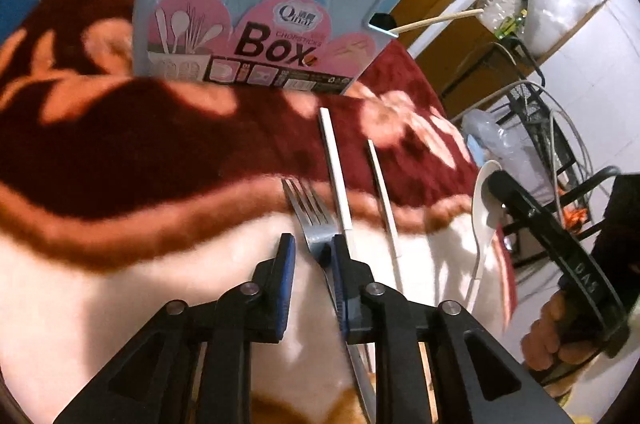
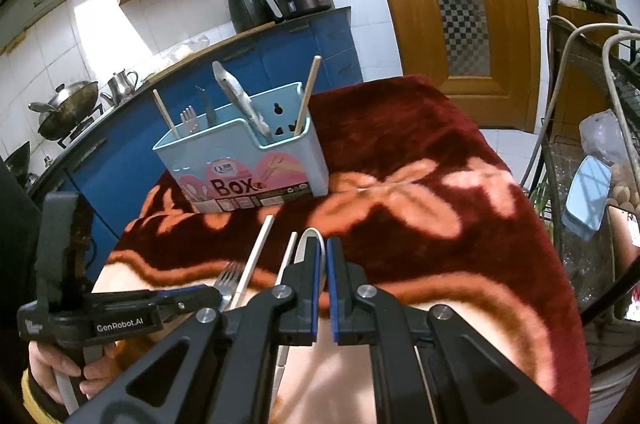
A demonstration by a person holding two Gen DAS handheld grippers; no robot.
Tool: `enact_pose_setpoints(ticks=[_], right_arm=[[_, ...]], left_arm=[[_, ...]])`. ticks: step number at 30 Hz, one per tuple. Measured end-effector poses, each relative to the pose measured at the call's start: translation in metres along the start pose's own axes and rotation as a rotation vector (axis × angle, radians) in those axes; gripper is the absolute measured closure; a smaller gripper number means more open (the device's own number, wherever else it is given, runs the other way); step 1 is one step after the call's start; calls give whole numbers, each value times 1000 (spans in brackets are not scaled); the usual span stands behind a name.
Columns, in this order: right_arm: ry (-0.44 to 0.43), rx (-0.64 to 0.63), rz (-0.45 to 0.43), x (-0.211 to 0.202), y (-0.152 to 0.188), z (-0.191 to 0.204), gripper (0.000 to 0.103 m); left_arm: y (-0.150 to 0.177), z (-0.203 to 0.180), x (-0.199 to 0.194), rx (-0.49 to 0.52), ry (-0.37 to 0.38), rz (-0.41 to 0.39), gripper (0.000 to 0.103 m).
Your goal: Organize utensils
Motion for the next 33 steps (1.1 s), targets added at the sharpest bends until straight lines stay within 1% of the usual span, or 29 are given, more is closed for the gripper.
enact_pose_setpoints(ticks=[4,6,10,12,14,17,20,23,27,30,33], right_arm=[[-3,3,6,4,3,-5,98],[-1,4,10,5,4,-6,98],[0,7,19,9,6,-10,98],[-1,10,25,12,8,-11,98],[-7,15,28,14,9,-12,98],[-26,24,22,16,10,-11,98],[-33,20,8,14,8,-8,98],[-41,18,-16,10,5,-6,98],[-50,30,-72,-1,-2,-3,98],[-45,18,-117,-11,-8,1,98],[-47,4,-157,-20,-15,6,98]], left_arm=[[-5,-1,7,-22,22,38,84],[-8,-4,11,-23,25,38,85],[-13,-6,14,-17,21,29,88],[-13,-7,14,-14,31,25,94],[-13,-5,12,-20,45,23,95],[-11,-4,9,-20,58,-5,95],[-9,-3,0,-22,74,-43,96],[-7,-5,-13,-4,77,-102,96],[-3,-13,-37,49,68,-217,97],[-2,-17,-53,69,78,-280,99],[-3,-23,-70,93,70,-348,101]])
Point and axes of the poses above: each gripper's, at about its wrist camera, not at the fingertips, and x roughly the way its jaws point, z to its left, y to its underside, the point moved 5 cm from there along x, roughly the way its jaws point, and after that the axes turned 11 degrees about -x, right-handed, at the moved point
